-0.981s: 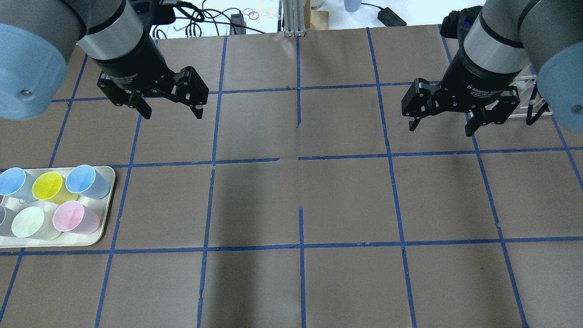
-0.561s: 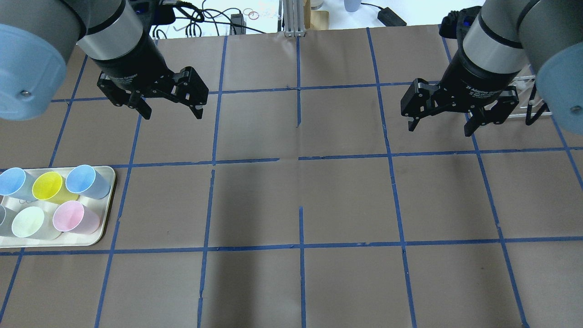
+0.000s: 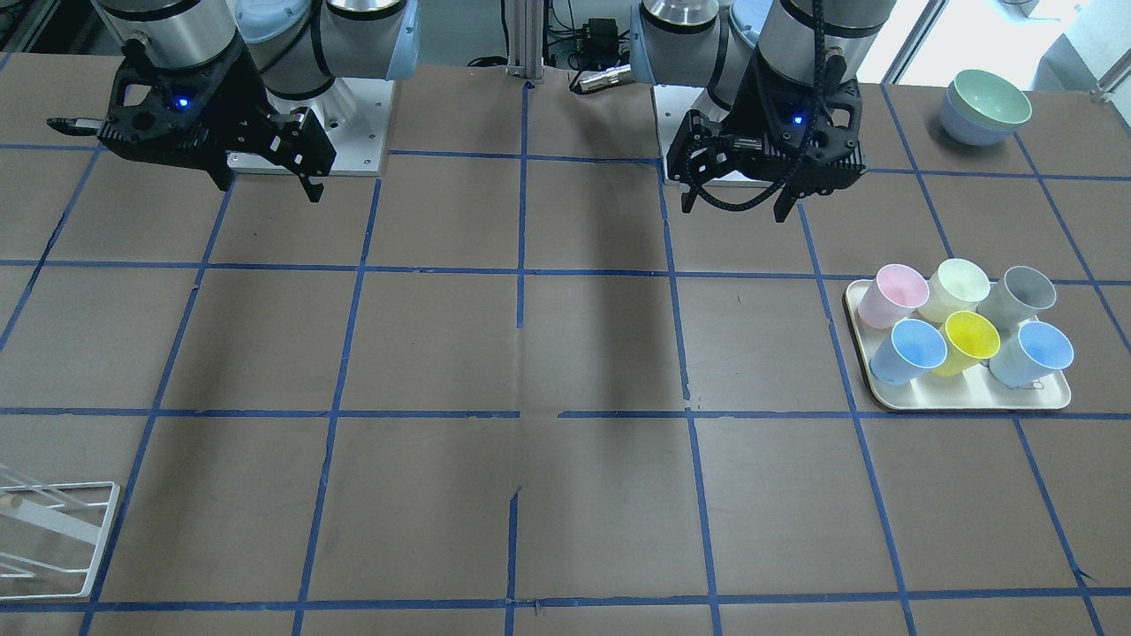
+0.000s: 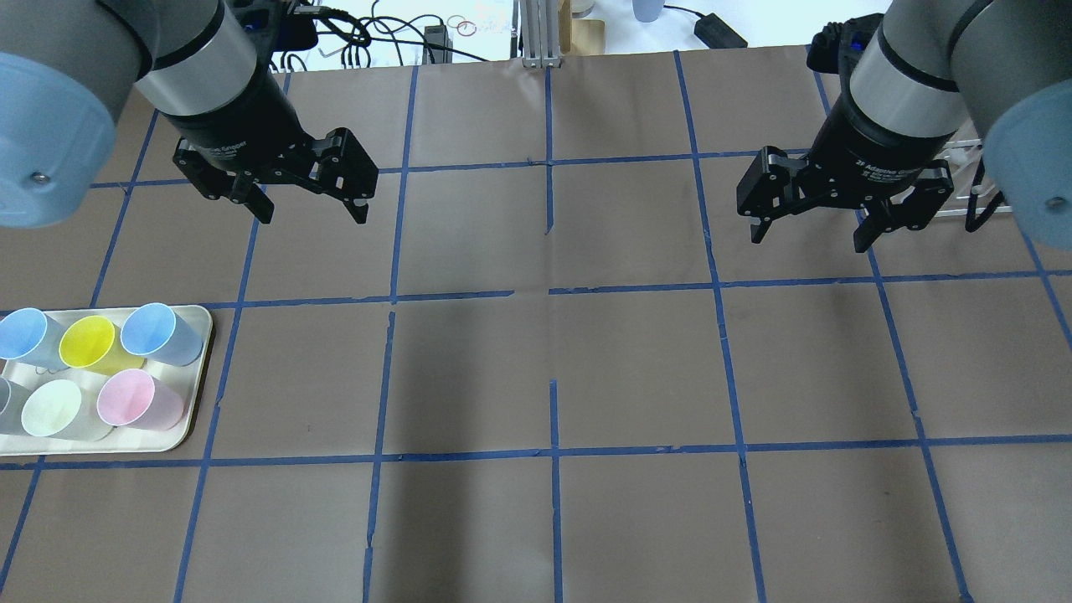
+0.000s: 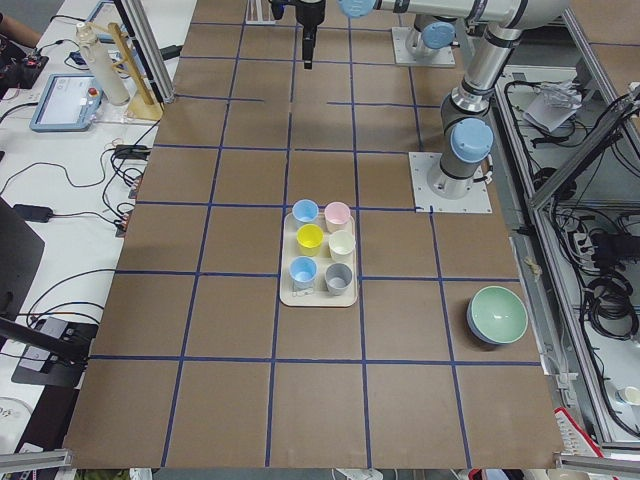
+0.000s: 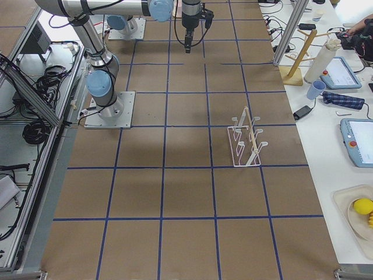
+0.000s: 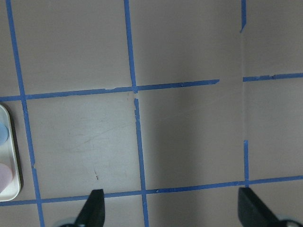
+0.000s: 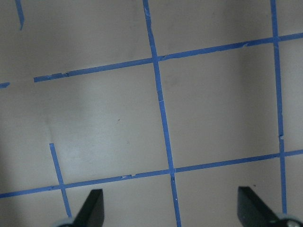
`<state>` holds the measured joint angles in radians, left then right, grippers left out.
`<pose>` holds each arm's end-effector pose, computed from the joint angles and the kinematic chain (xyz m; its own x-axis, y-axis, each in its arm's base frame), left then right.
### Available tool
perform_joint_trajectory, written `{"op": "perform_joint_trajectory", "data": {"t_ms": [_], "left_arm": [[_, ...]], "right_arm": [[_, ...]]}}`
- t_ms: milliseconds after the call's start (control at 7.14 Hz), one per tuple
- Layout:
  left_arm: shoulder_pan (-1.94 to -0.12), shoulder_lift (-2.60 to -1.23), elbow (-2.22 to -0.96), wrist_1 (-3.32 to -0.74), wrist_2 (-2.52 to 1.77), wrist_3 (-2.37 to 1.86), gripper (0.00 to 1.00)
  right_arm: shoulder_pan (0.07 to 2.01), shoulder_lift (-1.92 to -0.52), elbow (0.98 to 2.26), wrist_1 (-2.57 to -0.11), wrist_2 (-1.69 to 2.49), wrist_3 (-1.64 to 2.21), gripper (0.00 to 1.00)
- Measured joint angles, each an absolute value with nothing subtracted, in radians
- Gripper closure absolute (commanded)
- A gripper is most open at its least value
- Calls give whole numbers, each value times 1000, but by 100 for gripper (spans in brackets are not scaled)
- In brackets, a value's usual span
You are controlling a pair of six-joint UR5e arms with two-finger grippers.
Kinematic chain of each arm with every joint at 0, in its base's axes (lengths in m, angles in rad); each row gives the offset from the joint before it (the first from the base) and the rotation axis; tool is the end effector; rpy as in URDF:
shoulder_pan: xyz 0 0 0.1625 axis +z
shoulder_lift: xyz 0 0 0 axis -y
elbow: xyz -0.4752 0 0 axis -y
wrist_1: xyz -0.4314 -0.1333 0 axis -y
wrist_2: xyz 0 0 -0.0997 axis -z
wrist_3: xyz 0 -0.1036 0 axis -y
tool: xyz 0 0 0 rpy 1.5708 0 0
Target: Transfer IKEA cup to right arm and place on rack
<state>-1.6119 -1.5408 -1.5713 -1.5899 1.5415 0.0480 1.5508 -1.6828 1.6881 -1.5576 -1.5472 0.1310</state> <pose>-0.1575 -0.5117 0.5477 -0.9956 0.0893 0.0288 0.0890 0.9960 -0.0118 0.1262 -0.4787 0.5270 -0.9883 0.1508 -0.0210 0.1504 0.9884 0.0214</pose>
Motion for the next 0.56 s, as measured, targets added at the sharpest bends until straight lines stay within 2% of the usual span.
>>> {"op": "perform_joint_trajectory", "data": {"t_ms": [561], "left_arm": [[-1436, -1502, -1637, -1616, 1590, 457, 0]], "right_arm": [[1551, -1682, 1690, -1557, -1549, 135, 0]]}}
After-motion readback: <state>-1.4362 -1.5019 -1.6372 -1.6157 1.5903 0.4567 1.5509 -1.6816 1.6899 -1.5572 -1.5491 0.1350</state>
